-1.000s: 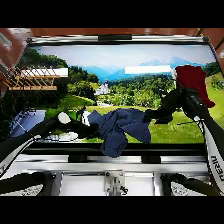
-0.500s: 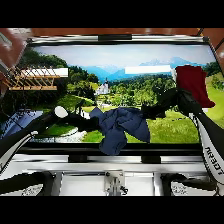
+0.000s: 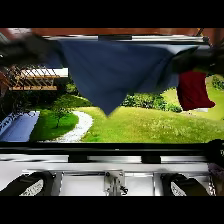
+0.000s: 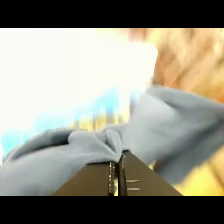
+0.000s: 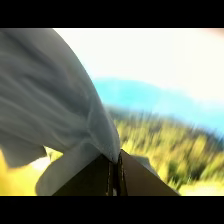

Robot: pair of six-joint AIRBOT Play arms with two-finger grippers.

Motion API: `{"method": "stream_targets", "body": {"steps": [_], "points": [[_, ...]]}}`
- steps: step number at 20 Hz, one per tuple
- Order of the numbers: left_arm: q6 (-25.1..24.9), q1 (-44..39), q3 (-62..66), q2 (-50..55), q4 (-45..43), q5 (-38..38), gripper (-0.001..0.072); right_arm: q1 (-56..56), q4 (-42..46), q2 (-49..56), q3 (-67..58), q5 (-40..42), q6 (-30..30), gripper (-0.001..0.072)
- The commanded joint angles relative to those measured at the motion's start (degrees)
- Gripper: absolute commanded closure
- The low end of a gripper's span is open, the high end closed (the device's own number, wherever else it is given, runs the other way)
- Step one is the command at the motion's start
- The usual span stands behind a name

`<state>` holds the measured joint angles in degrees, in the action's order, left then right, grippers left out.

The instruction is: Fold the shirts.

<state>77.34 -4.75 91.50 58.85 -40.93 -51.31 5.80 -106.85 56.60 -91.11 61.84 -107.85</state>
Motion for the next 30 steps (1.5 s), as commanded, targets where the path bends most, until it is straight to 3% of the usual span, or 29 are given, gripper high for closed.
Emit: {"method": "stream_targets", "body": {"steps": [1, 5, 11, 14, 16, 20, 25, 27, 30], "points": [[-1.4, 7.58, 17.53, -6.4, -1.11, -0.15, 0.0675, 0.0, -2.89, -8.96, -6.27, -3.08, 2.75, 0.0645], [0.83, 13.16, 19.65, -11.8, -2.32, -3.15, 0.0674, 0.02, -6.25, -12.76, -6.27, 11.82, 4.59, 0.0645], [3.96, 13.77, 14.45, -11.96, -17.42, -28.79, 0.0674, 0.02, -5.68, -9.64, -5.14, 35.98, 7.06, 0.0645], [3.93, 13.77, 3.72, -12.0, -22.77, -32.94, 0.0675, 0.02, -8.5, -7.65, 6.05, 39.41, 8.66, 0.0645], [3.93, 13.62, -5.66, -11.91, -22.67, -32.94, 0.0674, 0.02, -8.37, -7.58, 18.91, 35.6, 8.63, 0.0645], [3.93, 13.6, -25.62, -10.19, -20.68, -30.42, 0.0674, 0.02, -8.24, -2.78, 38.34, 18.58, 8.41, 0.0645], [3.87, 13.05, -34.07, -3.32, -6.82, -10.25, 0.0674, 0.02, -9.29, 11.91, 35.47, -5.27, 9.29, 0.0644], [0.59, 11.1, -34.07, -0.09, -3.43, -2.62, 0.0673, 0.02, -11.82, 16.24, 33.07, -13.29, 13.25, 0.0644], [-2.21, 5.92, -34.07, 6.56, -3.67, 0.02, 0.0674, 0.02, -15.8, 20.48, 32.37, -17.09, 15.76, 0.0644]]}}
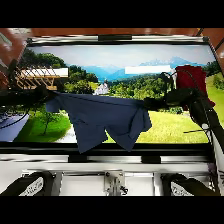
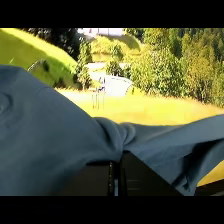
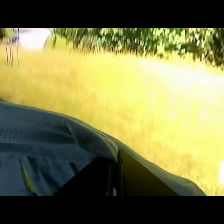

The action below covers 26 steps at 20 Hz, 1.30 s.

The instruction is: Fold the shirts.

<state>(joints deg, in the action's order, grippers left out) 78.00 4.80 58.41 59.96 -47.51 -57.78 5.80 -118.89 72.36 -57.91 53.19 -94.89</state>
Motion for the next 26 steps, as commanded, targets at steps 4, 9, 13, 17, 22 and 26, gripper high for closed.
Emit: {"method": "stream_targets", "body": {"steps": [4, 9, 13, 17, 22, 26], "points": [[-0.76, -6.51, -0.46, 13.11, 2.4, 3.06, -0.0004, -0.04, -1.03, 5.81, -1.29, -3.34, 2.67, 0.0079], [8.98, 3.17, 7.93, 12.87, -11.54, -22.23, -0.0002, -0.07, 28.17, -0.7, -6.67, 14.43, 4.68, 0.0079], [7.19, 5.55, 1.18, 11.43, -16.57, -33.81, -0.0002, -6.01, 24.85, -2.93, -6.58, 21.0, 4.79, 0.0079], [5.92, 3.43, -14.45, 10.75, -8.85, -24.72, -0.0002, -11.17, 6.86, -2.89, -3.78, 21.11, 0.04, 0.0079], [5.84, -0.85, -20.9, 11.74, -6.29, -11.85, -0.0001, -11.45, 5.44, -2.86, -1.16, 21.14, -0.57, 0.0079], [5.18, -5.92, -21.44, 14.69, -2.45, -6.99, 0.0007, -11.45, 5.51, -2.08, -0.98, 22.99, -0.68, 0.0079]]}}
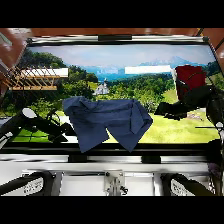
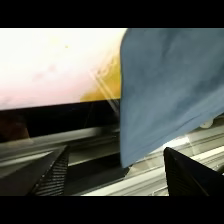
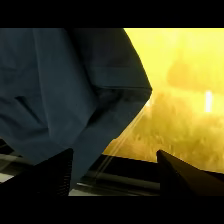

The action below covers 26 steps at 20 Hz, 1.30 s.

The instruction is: Fold the shirts.

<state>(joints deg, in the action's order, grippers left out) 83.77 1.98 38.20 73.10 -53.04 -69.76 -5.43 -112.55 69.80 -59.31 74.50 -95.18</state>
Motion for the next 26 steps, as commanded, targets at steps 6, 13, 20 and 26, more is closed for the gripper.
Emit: {"method": "stream_targets", "body": {"steps": [6, 13, 20, 26], "points": [[1.49, -10.54, -1.18, 4.74, 6.45, 11.34, 0.0141, -0.17, -0.44, 1.86, 0.52, 3.56, -0.44, 0.0079], [-1.25, -11.45, 1.05, 4.74, 7.43, 10.78, 0.0675, 3.39, -1.46, 5.29, 8.41, -0.22, -0.68, 0.0077], [-1.95, -10.1, 6.75, 2.58, 6.91, 7.45, 0.0675, 6.82, -8.04, 8.79, 8.55, -13.66, 0.02, 0.0077], [-3.17, -10.1, 7.17, 1.86, 6.78, 7.34, 0.0674, -2.6, -5.42, 8.57, 8.44, -9.29, -0.9, 0.0078]]}}
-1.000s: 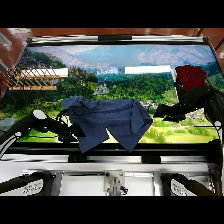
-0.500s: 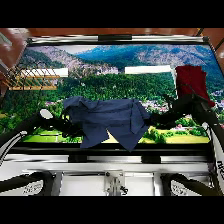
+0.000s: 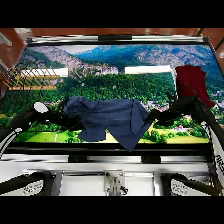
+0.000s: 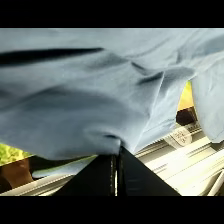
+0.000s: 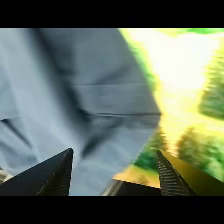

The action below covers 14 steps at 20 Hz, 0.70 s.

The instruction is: Fold the shirts.

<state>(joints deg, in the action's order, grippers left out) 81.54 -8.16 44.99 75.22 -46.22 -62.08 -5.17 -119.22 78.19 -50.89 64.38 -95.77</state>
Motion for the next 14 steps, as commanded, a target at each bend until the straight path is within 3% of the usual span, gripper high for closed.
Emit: {"method": "stream_targets", "body": {"steps": [1, 7, 9, 14], "points": [[-0.96, 0.04, 0.37, -0.26, -0.07, -0.33, 0.0674, -2.73, 1.16, 0.24, 0.02, -0.68, -0.24, 0.0078], [-0.94, 0.04, 0.37, -0.28, -0.07, -0.37, 0.0674, -1.51, 0.76, 5.95, 0.02, -3.8, 0.59, 0.0079], [-0.96, 0.04, 0.39, -0.28, -0.04, -0.35, 0.0674, -1.51, 0.57, 7.52, 0.02, -5.22, 0.61, 0.0168], [-1.4, 0.04, 1.6, -0.46, -0.07, -0.35, 0.0674, 1.27, 0.2, 8.46, 0.02, -8.66, -0.81, 0.022]]}}
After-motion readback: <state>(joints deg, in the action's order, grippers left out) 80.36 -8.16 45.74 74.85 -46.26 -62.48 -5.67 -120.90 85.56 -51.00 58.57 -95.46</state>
